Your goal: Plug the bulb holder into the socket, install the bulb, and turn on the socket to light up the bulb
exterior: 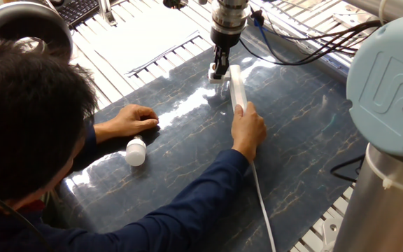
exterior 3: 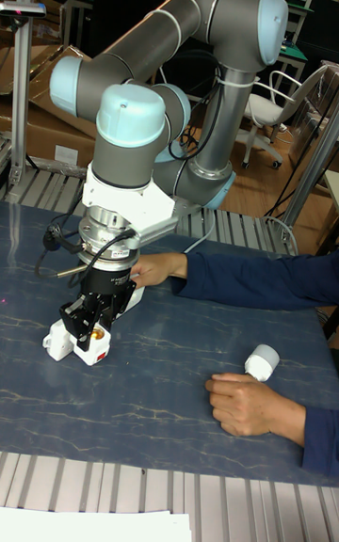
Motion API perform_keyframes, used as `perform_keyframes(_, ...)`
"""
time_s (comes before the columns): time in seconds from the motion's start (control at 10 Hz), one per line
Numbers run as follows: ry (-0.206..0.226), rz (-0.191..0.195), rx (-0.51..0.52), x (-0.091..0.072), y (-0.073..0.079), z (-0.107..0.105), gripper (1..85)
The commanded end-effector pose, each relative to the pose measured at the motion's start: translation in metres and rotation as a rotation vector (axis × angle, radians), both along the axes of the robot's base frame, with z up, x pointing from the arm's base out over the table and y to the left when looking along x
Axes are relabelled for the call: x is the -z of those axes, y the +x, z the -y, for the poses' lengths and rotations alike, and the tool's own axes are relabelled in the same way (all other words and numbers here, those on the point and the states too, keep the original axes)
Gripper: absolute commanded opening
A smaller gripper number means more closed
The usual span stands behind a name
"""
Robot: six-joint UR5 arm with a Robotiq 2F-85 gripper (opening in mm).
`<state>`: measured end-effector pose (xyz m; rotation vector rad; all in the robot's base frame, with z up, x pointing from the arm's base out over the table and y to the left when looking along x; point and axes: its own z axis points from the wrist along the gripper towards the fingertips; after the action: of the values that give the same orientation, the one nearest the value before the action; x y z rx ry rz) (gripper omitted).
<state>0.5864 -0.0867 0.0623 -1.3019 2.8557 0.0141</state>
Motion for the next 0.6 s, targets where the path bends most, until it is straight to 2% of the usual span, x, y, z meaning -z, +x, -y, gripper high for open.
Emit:
perform_keyframes(0.0,0.007,-0.001,0.005,0.001,0.004,-0.004,1.3)
perform_keyframes(0.1,0.013,-0.012,-0.031,-0.001,0.005,-0.008,17.7)
perform_keyframes(0.3,0.021,-0.019,-0.060,-0.005,0.010,-0.014,43.0)
perform_keyframes(0.5,0.014,-0.014,-0.081,-0.007,0.014,-0.015,53.3)
